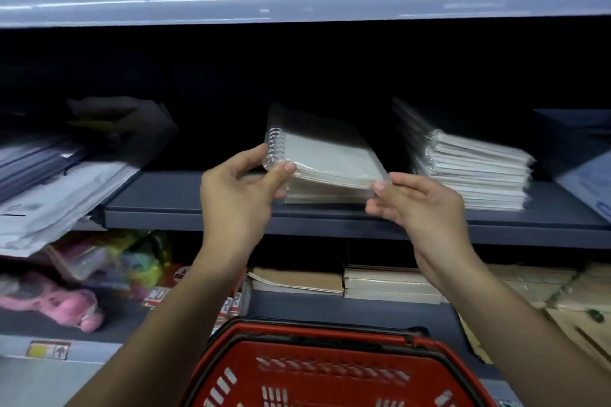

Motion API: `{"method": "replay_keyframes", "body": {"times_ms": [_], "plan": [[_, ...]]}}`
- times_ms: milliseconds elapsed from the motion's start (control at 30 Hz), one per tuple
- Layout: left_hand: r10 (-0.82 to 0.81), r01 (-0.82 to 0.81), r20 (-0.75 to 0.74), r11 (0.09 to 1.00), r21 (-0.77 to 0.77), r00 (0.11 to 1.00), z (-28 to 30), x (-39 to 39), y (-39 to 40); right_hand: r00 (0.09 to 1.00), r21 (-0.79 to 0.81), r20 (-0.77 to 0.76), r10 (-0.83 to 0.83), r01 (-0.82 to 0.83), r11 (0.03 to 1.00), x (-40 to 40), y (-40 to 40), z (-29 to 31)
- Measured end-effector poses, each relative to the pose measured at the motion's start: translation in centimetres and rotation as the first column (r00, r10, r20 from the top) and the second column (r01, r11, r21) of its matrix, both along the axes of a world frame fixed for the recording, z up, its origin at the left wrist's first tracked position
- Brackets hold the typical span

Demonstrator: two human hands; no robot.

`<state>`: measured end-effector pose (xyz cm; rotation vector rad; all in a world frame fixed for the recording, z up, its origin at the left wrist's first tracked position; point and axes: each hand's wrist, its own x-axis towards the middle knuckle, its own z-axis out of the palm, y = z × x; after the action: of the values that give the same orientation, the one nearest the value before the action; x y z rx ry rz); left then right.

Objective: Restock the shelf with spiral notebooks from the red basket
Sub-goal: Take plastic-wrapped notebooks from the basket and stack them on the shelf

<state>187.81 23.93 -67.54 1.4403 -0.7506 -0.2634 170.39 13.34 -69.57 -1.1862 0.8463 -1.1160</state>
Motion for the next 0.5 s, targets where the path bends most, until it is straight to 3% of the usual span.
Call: {"method": "replay_keyframes", "body": {"times_ms": [133,500], "plan": [[0.060,-0.064,0.101,0.998,0.031,0.993,0.0,0.7,-2.4,0.996,0.014,-0.045,-0.081,0.081,0.997,1.6,-2.3,-0.4],[0.103,-0.107,0.123,0.994,0.030,0.987,-0.3,2.1,-6.1,0.993,0.023,-0.077,-0.086,0.088,0.996,3.6,-5.8,-1.2]]}}
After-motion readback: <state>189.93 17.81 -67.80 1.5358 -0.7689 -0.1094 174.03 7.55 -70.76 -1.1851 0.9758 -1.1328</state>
